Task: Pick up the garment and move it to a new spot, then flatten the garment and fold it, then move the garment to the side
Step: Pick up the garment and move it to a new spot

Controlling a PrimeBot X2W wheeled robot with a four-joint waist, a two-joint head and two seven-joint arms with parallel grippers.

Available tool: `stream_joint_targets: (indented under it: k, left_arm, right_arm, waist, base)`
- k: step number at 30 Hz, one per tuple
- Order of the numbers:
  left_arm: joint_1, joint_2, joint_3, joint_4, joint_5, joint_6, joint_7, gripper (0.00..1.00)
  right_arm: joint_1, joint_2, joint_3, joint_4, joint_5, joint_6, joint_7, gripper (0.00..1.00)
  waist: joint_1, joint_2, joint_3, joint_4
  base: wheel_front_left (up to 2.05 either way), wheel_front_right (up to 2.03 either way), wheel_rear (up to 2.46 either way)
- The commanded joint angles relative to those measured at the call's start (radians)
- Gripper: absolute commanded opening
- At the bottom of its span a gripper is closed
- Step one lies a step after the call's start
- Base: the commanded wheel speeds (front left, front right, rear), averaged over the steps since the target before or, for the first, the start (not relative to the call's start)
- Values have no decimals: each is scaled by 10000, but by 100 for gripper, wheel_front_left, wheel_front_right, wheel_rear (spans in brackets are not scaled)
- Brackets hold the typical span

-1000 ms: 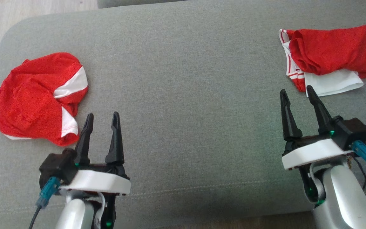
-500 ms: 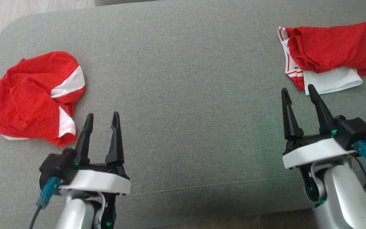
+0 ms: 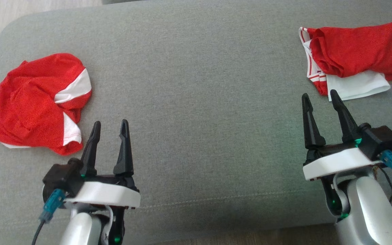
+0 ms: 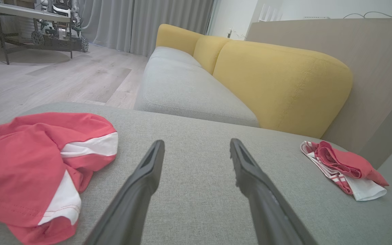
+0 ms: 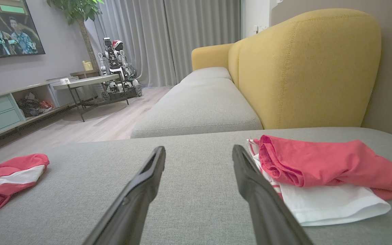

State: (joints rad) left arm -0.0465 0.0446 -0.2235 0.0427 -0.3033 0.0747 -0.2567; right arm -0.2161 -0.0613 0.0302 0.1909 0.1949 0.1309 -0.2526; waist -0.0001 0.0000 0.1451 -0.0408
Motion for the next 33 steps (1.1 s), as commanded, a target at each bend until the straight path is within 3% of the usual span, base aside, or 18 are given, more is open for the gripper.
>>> stream_joint_targets:
  k: [1, 8, 25, 33]
  left_arm:
    - [-391, 56, 225, -299, 12, -17, -51, 100]
    - [-388, 56, 190, -384, -52, 38, -51, 100]
    - [63, 56, 773, -982, -266, 496, -51, 100]
    - [183, 56, 837, -1161, -423, 670, -51, 100]
  right_arm:
    - [-170, 110, 186, -388, 38, -2, -91, 100]
    - [-116, 110, 417, -396, 53, -2, -91, 100]
    - [58, -467, 2029, 155, 57, -2, -91, 100]
    - [86, -546, 2060, 166, 129, -2, -91, 100]
  waist:
    - [1, 0, 5, 20]
    - [1, 0, -10, 519]
    - [1, 0, -154, 3502]
    - [1, 0, 21, 3969]
  base:
    - [0, 0, 0]
    - [0, 0, 0]
    - [0, 0, 0]
    - [0, 0, 0]
